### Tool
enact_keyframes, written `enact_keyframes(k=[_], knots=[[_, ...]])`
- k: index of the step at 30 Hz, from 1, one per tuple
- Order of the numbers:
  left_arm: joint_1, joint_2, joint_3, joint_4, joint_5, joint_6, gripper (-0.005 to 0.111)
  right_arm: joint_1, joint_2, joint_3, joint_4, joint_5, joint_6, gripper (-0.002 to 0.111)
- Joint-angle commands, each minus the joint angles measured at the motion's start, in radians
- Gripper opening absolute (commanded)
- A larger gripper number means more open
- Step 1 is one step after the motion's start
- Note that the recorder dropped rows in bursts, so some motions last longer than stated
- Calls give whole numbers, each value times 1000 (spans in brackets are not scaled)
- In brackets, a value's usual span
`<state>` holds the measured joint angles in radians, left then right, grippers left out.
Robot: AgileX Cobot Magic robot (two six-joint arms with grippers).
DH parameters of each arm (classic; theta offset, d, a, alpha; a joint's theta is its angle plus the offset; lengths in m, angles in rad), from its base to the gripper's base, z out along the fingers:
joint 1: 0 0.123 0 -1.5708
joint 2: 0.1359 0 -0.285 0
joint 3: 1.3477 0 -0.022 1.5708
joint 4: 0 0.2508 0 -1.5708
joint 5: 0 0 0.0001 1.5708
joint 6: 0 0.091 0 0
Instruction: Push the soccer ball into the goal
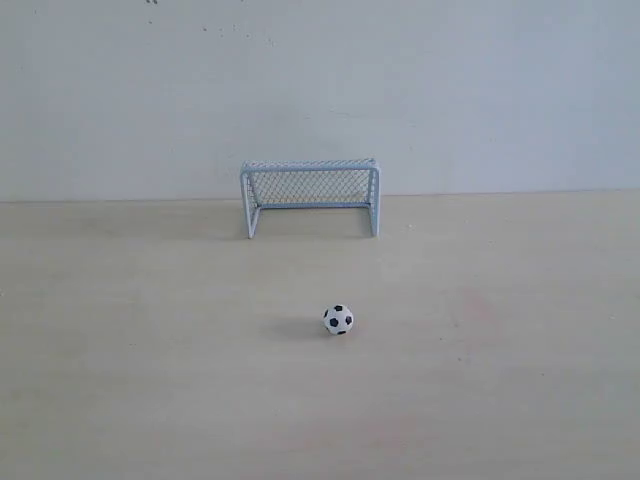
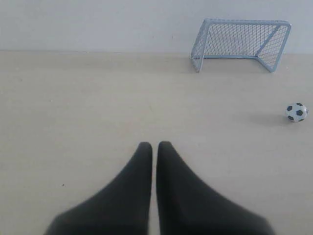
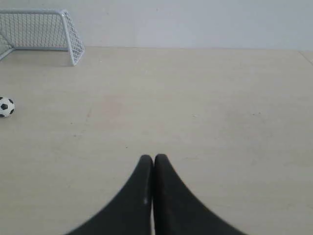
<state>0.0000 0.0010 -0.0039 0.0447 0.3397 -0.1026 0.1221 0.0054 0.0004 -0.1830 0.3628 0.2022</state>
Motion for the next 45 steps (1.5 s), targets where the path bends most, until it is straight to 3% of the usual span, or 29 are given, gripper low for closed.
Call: enact_keyframes(k=[1, 27, 38, 40, 43, 45], knots=[[0, -1, 4, 1, -2, 0, 4, -3, -5, 0, -6, -20, -2, 0], [0, -1, 4, 1, -2, 0, 4, -3, -5, 0, -6, -197, 0, 0], [0, -1, 4, 1, -2, 0, 4, -3, -5, 0, 31, -1175, 109, 0], [0, -1, 4, 1, -2, 0, 4, -3, -5, -44, 34, -1139, 131, 0], [0, -1, 4, 1, -2, 0, 4, -3, 9, -230, 34, -833, 140, 0], [0, -1, 4, 1, -2, 0, 4, -3, 57, -306, 34, -724, 140, 0]])
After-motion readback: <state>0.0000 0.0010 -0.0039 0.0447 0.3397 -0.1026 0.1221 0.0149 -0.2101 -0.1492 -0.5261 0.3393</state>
